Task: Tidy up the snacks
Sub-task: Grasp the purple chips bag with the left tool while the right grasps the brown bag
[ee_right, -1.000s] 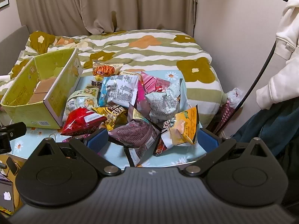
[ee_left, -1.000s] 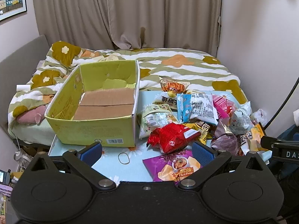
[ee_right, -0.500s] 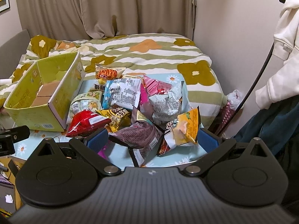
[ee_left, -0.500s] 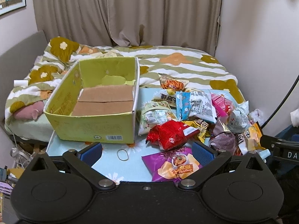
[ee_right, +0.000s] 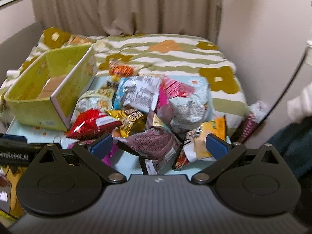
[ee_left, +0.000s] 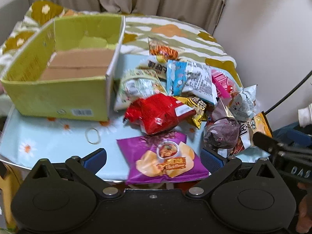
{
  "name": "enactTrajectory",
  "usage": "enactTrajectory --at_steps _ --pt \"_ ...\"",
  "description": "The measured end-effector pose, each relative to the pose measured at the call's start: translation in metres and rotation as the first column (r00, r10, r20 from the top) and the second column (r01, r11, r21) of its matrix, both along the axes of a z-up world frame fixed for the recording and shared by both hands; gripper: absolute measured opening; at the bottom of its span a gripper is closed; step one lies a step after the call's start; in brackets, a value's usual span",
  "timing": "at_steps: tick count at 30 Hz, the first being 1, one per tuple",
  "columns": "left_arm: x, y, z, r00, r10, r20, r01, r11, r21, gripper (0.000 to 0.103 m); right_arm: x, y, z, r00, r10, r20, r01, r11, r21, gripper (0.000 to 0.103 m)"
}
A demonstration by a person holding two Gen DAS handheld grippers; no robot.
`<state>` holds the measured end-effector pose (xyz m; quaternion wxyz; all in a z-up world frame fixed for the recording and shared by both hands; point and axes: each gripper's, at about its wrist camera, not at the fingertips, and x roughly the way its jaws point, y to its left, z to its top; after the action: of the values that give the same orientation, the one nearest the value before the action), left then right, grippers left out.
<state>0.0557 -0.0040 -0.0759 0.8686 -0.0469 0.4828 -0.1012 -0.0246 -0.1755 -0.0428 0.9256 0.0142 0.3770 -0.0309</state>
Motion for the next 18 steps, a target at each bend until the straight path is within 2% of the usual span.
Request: enactTrajectory --at_steps 7,14,18 --pt "0.020 -0.011 -0.028 0.993 0.081 -0.086 -0.082 0.996 -0.019 0.103 0.026 -0.011 -0.034 0.985 0.164 -0.043 -0.166 0.985 -0.047 0.103" --pt "0.042 -0.023 -0.059 0.979 0.115 -0.168 -0.113 0.993 0.018 0.103 0.047 -0.015 -0.068 0.945 0.315 -0.091 -0.322 0.943 -0.078 0.103" --pt "0.054 -0.025 -0.077 0.966 0.131 -0.222 -0.137 0.990 -0.014 0.103 0.061 -0.011 -0.085 0.919 0.379 -0.112 -0.389 0.917 -0.086 0.103"
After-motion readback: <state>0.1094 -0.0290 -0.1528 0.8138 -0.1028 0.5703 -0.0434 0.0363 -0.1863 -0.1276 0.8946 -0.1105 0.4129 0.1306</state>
